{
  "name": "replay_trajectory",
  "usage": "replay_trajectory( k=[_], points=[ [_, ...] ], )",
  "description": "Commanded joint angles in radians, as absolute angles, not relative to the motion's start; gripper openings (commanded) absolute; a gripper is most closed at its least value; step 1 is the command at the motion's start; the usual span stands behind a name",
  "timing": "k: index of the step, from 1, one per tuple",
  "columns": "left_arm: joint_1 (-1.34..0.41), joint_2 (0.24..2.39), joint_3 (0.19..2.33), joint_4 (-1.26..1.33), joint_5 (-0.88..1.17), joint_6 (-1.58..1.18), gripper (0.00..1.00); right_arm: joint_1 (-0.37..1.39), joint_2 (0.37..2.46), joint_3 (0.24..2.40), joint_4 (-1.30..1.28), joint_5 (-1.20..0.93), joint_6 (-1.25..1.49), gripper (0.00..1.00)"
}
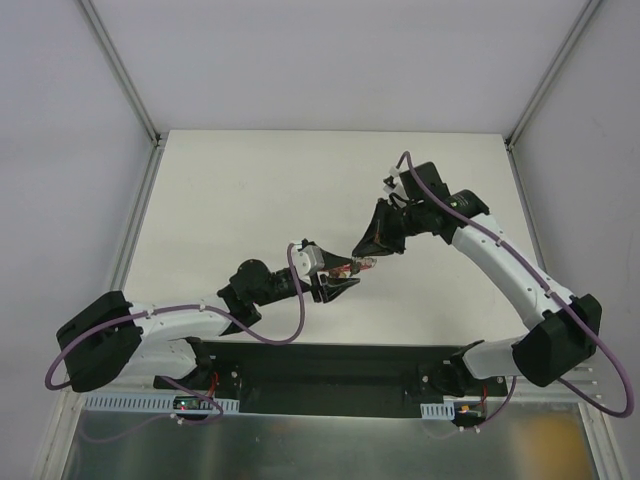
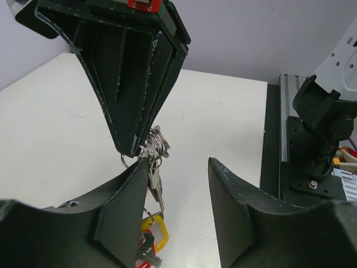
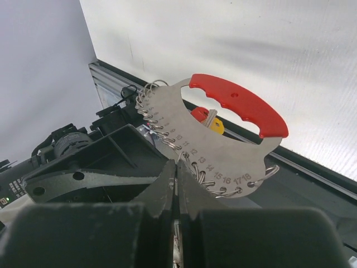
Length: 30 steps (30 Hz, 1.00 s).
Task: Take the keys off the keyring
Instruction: Adjust the key on the keyring.
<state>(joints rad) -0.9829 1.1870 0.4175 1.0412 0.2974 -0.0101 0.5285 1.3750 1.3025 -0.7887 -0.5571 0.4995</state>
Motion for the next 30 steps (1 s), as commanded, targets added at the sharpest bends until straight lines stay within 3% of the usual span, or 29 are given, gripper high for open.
replay_trajectory(
  k=[1, 12, 23, 26, 30],
  points=[
    [-0.992, 1.218, 0.449, 1.198, 0.307, 0.003, 0.46, 0.526, 1.31, 1.276, -0.687, -0.594, 0.577, 0.01],
    [-0.992, 1.273, 0.474, 1.149, 0.25, 0.009, 0.42, 0.528, 1.272, 1.25, -0.629, -0.607, 0.609, 0.01],
    [-0.992, 1.255, 0.479, 1.091, 0.207, 0.037, 0.15, 0.526, 1.229, 1.226, -0.591, -0.591, 0.635, 0.01],
    [-0.992, 1.246, 0.476, 1.083, 0.21, 0.044, 0.0, 0.523, 1.218, 1.226, -0.581, -0.577, 0.641, 0.01],
    [-0.991, 1.23, 0.472, 1.052, 0.207, 0.04, 0.0, 0.512, 1.197, 1.221, -0.575, -0.549, 0.65, 0.01]
  ],
)
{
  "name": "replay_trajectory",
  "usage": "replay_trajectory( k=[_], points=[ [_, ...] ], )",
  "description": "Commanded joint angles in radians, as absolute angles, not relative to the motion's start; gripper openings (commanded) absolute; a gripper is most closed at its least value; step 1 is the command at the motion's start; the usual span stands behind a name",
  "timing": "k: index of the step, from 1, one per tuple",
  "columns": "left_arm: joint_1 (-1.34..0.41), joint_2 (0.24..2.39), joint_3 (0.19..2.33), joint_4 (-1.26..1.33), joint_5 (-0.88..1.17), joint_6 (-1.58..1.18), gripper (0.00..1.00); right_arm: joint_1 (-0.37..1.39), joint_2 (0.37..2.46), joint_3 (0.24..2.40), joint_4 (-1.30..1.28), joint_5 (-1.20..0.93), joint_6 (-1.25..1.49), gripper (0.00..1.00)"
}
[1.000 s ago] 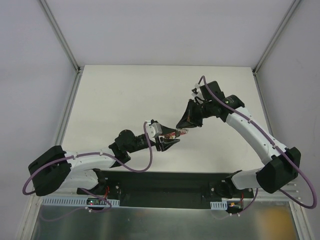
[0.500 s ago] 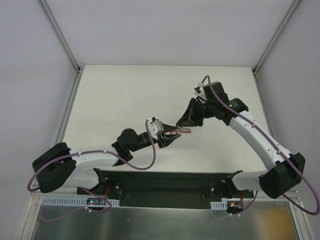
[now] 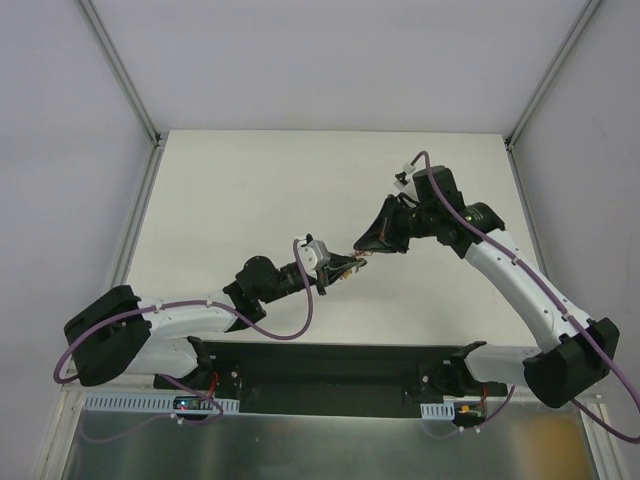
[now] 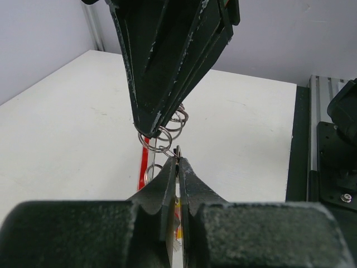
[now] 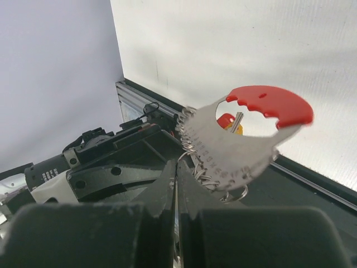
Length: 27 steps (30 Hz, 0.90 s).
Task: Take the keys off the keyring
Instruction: Adjust the key on the keyring.
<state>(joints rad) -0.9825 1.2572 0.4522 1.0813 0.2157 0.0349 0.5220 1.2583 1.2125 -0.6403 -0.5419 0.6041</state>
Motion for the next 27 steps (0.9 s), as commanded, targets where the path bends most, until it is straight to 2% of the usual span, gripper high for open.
replay_trajectory(
  k=[1, 12, 15, 19, 27],
  points=[
    [-0.992, 1.226, 0.469, 1.048, 0.206, 0.038, 0.0, 0.509, 1.19, 1.216, -0.572, -0.542, 0.653, 0.01],
    [-0.992, 1.233, 0.471, 1.008, 0.18, 0.041, 0.01, 0.499, 1.166, 1.181, -0.497, -0.572, 0.692, 0.01],
    [-0.991, 1.22, 0.463, 0.991, 0.169, 0.049, 0.05, 0.495, 1.178, 1.189, -0.518, -0.606, 0.644, 0.01],
    [-0.992, 1.203, 0.463, 0.94, 0.152, 0.072, 0.04, 0.494, 1.195, 1.177, -0.544, -0.692, 0.603, 0.01],
    [-0.991, 1.2, 0.462, 0.931, 0.156, 0.072, 0.05, 0.494, 1.178, 1.19, -0.646, -0.684, 0.505, 0.01]
  ],
)
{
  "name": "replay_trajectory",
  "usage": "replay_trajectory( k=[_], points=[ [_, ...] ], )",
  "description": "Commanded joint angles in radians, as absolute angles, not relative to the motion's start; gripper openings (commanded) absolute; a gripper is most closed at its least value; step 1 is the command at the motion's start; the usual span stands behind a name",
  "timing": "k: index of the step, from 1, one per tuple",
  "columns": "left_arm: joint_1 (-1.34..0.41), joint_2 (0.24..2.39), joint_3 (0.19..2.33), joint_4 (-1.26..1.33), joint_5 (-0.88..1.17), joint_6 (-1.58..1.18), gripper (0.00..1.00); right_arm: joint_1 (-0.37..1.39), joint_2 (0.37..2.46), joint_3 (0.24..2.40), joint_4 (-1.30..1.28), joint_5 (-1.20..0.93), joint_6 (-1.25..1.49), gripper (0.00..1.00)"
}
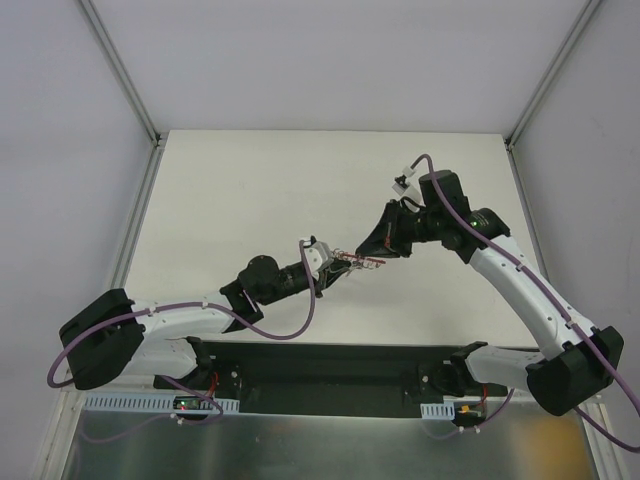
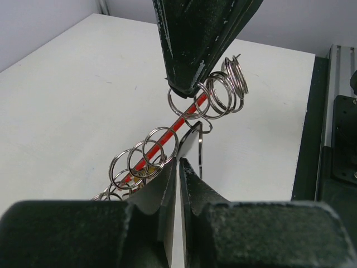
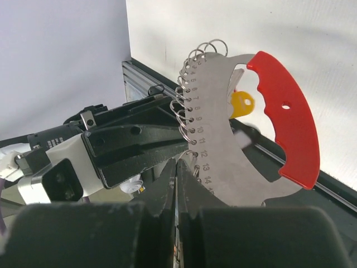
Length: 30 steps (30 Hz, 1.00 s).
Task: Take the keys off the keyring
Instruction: Adjust the key on the keyring.
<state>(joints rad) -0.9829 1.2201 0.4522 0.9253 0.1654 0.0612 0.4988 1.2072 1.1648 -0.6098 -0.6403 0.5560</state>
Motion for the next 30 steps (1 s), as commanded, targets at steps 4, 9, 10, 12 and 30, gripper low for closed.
replay_trajectory(
  k=[4, 9, 10, 12, 30],
  points=[
    [-0.991, 1.139, 0.449, 0.902, 0.219, 0.064, 0.27, 0.491, 1.174, 1.195, -0.66, -0.68, 0.485, 0.01],
    [-0.991, 1.08, 0.446, 0.873, 0.426, 0.04, 0.33, 0.491, 1.161, 1.186, -0.629, -0.664, 0.52, 0.01],
    [-0.991, 1.084, 0.446, 0.894, 0.442, 0.023, 0.33, 0.489, 1.157, 1.181, -0.603, -0.666, 0.532, 0.01],
    [-0.991, 1.094, 0.452, 0.91, 0.442, 0.015, 0.34, 0.491, 1.152, 1.177, -0.585, -0.67, 0.555, 0.01],
    [-0.991, 1.256, 0.538, 1.003, 0.361, 0.002, 0.38, 0.489, 1.114, 1.129, -0.557, -0.706, 0.555, 0.01]
  ],
)
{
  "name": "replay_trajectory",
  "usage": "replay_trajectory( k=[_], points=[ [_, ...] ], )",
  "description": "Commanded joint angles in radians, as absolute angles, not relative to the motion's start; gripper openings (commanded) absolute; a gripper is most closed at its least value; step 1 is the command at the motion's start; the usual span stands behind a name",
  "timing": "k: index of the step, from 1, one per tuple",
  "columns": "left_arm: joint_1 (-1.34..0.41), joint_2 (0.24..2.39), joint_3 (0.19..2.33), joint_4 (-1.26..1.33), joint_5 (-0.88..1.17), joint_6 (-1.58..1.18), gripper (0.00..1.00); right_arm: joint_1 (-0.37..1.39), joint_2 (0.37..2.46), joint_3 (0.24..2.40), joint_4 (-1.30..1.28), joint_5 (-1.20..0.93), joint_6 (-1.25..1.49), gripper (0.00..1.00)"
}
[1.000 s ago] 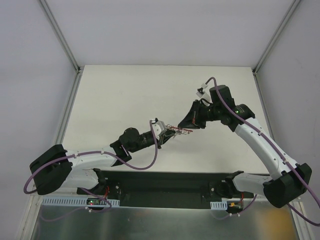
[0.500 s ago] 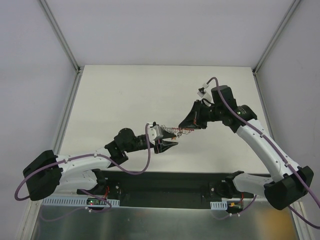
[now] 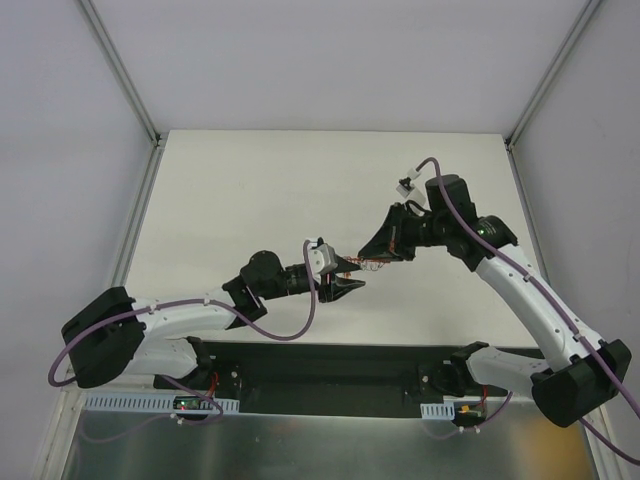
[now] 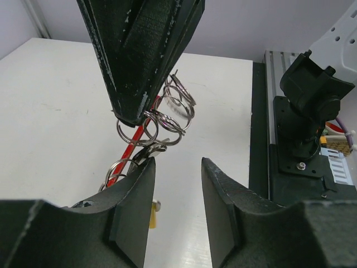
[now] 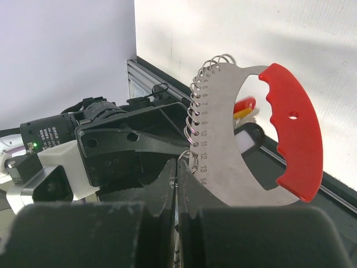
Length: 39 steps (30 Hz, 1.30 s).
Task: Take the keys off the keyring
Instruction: Adjust the key on the keyring.
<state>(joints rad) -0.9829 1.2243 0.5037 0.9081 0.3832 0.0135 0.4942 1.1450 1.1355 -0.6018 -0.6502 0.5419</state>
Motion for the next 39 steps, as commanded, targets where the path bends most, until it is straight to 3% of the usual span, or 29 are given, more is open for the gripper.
replay_trajectory(
  k=[1, 20, 24, 26, 28, 39],
  points=[
    [-0.991, 1.264, 0.541, 1.014, 0.359, 0.005, 0.38, 0.491, 1.112, 1.126, -0.555, -0.709, 0.552, 0.01],
    [-0.991, 1.319, 0.514, 1.166, 0.275, 0.054, 0.35, 0.491, 1.072, 1.063, -0.535, -0.727, 0.574, 0.01],
    [-0.991, 1.31, 0.514, 1.161, 0.282, 0.072, 0.24, 0.489, 1.062, 1.048, -0.514, -0.735, 0.591, 0.01],
    [-0.991, 1.305, 0.506, 1.158, 0.291, 0.081, 0.06, 0.488, 1.058, 1.045, -0.505, -0.733, 0.598, 0.01],
    [-0.989, 1.298, 0.502, 1.154, 0.293, 0.081, 0.0, 0.489, 1.055, 1.045, -0.497, -0.736, 0.601, 0.01],
    [-0.991, 1.249, 0.453, 1.085, 0.224, 0.121, 0.0, 0.489, 1.1, 1.083, -0.64, -0.796, 0.445, 0.01]
  ],
)
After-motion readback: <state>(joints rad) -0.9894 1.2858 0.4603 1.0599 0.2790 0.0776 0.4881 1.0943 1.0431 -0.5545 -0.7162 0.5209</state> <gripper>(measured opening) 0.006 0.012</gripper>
